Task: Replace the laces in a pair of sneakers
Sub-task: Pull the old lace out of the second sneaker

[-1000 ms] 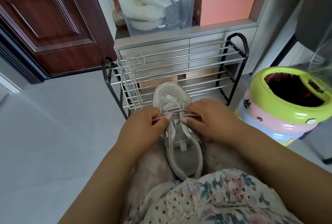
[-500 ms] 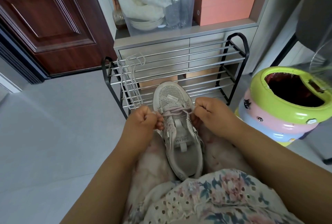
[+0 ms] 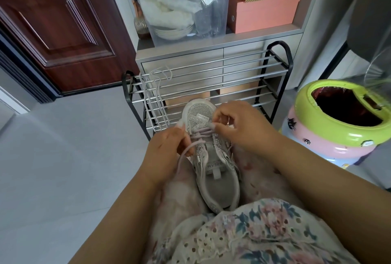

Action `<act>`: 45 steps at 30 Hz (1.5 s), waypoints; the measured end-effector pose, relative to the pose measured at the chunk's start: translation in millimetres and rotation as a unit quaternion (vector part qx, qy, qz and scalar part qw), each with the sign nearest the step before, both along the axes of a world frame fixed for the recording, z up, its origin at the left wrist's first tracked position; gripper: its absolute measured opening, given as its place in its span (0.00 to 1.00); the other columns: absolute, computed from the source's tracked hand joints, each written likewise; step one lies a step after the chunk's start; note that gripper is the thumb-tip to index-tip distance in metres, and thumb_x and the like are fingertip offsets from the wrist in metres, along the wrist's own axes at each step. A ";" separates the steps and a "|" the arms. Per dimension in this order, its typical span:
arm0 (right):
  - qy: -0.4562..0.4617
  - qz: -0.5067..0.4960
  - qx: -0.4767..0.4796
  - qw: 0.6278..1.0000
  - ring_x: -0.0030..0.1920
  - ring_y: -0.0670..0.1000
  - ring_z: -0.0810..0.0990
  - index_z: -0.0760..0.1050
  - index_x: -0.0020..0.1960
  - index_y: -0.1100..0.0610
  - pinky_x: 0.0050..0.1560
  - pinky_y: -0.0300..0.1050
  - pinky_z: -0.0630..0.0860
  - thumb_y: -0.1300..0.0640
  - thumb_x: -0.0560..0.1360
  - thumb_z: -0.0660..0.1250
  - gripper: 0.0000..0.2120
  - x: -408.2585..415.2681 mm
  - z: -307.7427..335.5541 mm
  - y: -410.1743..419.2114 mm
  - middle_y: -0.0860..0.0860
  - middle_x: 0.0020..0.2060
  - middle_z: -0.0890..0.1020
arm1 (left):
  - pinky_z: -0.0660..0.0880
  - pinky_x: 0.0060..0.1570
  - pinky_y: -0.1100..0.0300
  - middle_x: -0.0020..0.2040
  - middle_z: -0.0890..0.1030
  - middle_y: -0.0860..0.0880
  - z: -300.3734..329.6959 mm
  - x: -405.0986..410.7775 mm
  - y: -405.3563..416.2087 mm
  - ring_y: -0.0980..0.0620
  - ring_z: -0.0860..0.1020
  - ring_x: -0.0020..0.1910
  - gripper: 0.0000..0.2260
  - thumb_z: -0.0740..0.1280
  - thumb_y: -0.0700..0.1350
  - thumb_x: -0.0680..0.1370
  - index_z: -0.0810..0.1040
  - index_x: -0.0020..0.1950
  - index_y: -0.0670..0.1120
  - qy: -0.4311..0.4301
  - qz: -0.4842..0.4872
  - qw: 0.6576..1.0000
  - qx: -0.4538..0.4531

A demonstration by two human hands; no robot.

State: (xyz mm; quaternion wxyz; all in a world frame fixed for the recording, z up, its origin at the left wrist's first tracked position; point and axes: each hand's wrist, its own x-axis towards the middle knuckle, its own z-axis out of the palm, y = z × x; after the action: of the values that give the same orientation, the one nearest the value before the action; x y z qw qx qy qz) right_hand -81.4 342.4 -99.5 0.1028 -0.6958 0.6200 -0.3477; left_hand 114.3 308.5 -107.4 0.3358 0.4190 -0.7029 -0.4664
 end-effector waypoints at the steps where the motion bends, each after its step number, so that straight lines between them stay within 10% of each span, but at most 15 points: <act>1: 0.043 0.017 0.002 0.999 0.39 0.45 0.71 0.77 0.42 0.51 0.39 0.42 0.67 0.49 0.72 0.70 0.05 3.2 1.7 -4.8 0.45 0.35 0.76 | 0.75 0.42 0.54 0.32 0.80 0.45 0.4 0.9 -1.3 0.46 0.78 0.35 0.26 0.52 0.58 0.78 0.78 0.31 0.45 -0.011 0.009 1.000 -0.006; 5: 0.198 0.045 0.066 0.977 0.47 0.50 0.71 0.73 0.41 0.50 0.47 0.45 0.68 0.48 0.72 0.68 0.07 19.8 4.2 -18.3 0.48 0.42 0.75 | 0.75 0.42 0.54 0.32 0.80 0.46 2.3 2.4 -5.0 0.49 0.78 0.34 0.23 0.55 0.54 0.80 0.78 0.32 0.44 -0.037 0.042 0.998 -0.029; 9: 0.147 0.045 0.120 0.981 0.40 0.48 0.71 0.72 0.39 0.52 0.36 0.41 0.64 0.54 0.73 0.67 0.06 18.5 19.0 -23.9 0.44 0.34 0.71 | 0.74 0.37 0.64 0.31 0.79 0.50 5.0 5.1 -6.1 0.59 0.75 0.31 0.17 0.59 0.47 0.81 0.78 0.35 0.44 -0.054 0.052 0.996 -0.048; 14: -0.199 0.019 0.182 0.963 0.30 0.49 0.74 0.73 0.38 0.56 0.35 0.40 0.72 0.60 0.76 0.66 0.08 15.5 42.0 -29.1 0.51 0.28 0.76 | 0.76 0.38 0.55 0.34 0.81 0.53 23.9 0.4 -14.7 0.55 0.76 0.32 0.10 0.61 0.49 0.80 0.80 0.44 0.50 -0.061 0.057 0.995 -0.050; 20: -0.580 0.091 0.067 0.807 0.26 0.46 0.75 0.70 0.39 0.61 0.30 0.37 0.77 0.63 0.79 0.59 0.10 14.0 103.4 -44.6 0.52 0.25 0.75 | 0.67 0.27 0.61 0.30 0.73 0.57 51.3 -23.0 -27.2 0.58 0.66 0.25 0.11 0.62 0.51 0.80 0.77 0.61 0.55 -0.075 -0.064 0.994 -0.038; 27: -0.567 0.051 0.065 0.820 0.27 0.47 0.72 0.74 0.45 0.59 0.25 0.39 0.68 0.56 0.79 0.62 0.08 9.0 105.1 -47.4 0.51 0.31 0.71 | 0.61 0.26 0.64 0.25 0.67 0.52 75.4 -44.4 -38.6 0.56 0.62 0.22 0.13 0.60 0.44 0.82 0.79 0.40 0.45 0.037 -0.063 0.997 0.035; 35: -0.247 0.083 0.208 0.943 0.24 0.51 0.65 0.77 0.41 0.50 0.30 0.41 0.64 0.51 0.79 0.62 0.11 23.3 37.9 -22.3 0.49 0.23 0.70 | 0.59 0.22 0.65 0.27 0.66 0.50 111.0 -51.9 -63.5 0.56 0.61 0.22 0.11 0.59 0.41 0.82 0.77 0.43 0.41 0.155 -0.057 0.984 0.069; 45: -0.627 0.026 0.067 0.776 0.20 0.45 0.71 0.72 0.38 0.61 0.19 0.34 0.67 0.62 0.81 0.56 0.14 -1.7 104.6 -55.4 0.48 0.20 0.68 | 0.61 0.28 0.64 0.27 0.65 0.53 61.7 -43.4 -47.0 0.55 0.61 0.25 0.18 0.58 0.54 0.82 0.80 0.57 0.42 -0.025 -0.154 0.983 0.099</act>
State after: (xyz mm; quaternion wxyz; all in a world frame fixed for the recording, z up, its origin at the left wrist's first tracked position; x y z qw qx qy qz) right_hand -83.1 287.1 5.1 0.5242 -0.3308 0.4215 -0.6619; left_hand 70.9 261.5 -45.7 0.1994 0.3483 -0.7177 -0.5690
